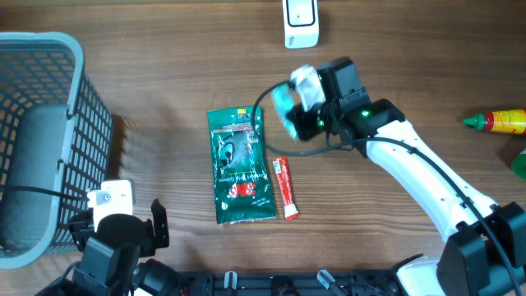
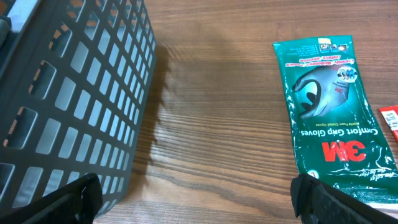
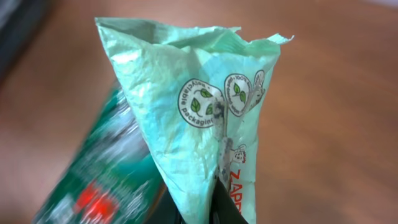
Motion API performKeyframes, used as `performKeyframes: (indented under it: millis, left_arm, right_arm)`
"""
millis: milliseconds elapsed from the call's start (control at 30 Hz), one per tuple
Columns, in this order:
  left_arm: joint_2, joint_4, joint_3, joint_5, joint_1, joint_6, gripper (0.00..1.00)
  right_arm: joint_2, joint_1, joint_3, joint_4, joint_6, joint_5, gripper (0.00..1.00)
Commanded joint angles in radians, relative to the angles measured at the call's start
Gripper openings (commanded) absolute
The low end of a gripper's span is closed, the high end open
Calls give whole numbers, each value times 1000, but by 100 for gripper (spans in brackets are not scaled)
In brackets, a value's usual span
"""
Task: Scan the item barcode
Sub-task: 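Lift the mint-green pack and hold it under the scanner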
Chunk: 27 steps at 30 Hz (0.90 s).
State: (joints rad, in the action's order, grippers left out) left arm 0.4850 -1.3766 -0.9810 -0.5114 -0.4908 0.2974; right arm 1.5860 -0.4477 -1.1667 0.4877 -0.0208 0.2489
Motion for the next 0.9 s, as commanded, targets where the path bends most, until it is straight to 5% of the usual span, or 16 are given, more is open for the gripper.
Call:
performKeyframes:
  millis: [0,267,667,867]
  left_arm:
    - [-5,2,-2,-3,0,1,100]
    - [-5,2,-2,-3,0,1,100]
    - [-5,2,-2,-3,0,1,100]
    - [-5,2,-2,-3,0,1,100]
  right_arm:
    - [-2,4,-11,-52,-134,-337,4]
    - [162,64,-114,-153,-22,-339,4]
    - [819,153,-918,0,186,-358,4]
    - [871,153,-990,-8,170,-376,4]
